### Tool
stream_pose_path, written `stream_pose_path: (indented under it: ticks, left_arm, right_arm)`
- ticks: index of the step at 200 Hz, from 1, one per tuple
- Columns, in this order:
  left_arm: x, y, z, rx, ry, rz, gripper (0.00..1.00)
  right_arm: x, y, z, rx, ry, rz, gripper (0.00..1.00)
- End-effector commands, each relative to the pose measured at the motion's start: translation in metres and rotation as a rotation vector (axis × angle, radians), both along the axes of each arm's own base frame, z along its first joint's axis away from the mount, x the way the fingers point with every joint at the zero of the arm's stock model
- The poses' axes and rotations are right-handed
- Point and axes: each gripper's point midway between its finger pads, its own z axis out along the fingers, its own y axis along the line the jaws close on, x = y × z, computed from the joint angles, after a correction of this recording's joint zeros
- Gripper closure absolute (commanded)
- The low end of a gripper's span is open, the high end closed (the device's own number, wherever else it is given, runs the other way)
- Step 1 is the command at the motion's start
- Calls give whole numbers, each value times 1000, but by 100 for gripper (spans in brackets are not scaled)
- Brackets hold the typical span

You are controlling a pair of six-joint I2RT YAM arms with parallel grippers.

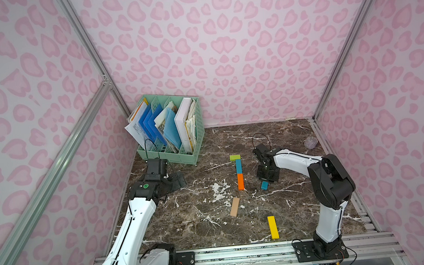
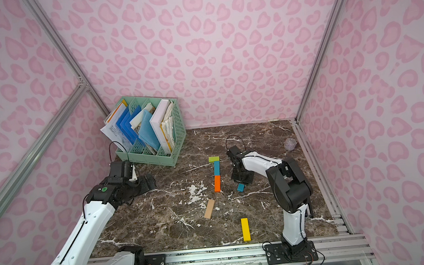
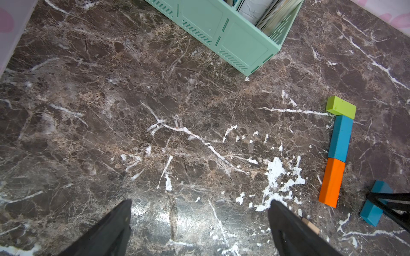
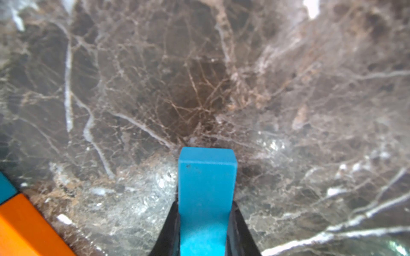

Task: Assemble a giraffe with building blocks
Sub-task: Pick up the building block from the center of the board, then assemble the building block at the center of the board.

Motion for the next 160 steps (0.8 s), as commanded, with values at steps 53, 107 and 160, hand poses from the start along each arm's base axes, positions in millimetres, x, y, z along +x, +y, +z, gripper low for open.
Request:
stream_pose_path:
  ticks: [53, 107, 160]
  left_arm:
    - [0, 0, 0, 10, 7, -11, 1]
    - [2, -1, 0, 4, 3, -15, 1]
    - [3, -3, 0, -6, 0, -23, 1]
  right_arm:
    - [128, -1, 201, 177, -728, 324, 100]
    - [136, -12, 279, -143, -941, 672, 100]
    - [59, 42, 199, -324, -866, 1388, 100]
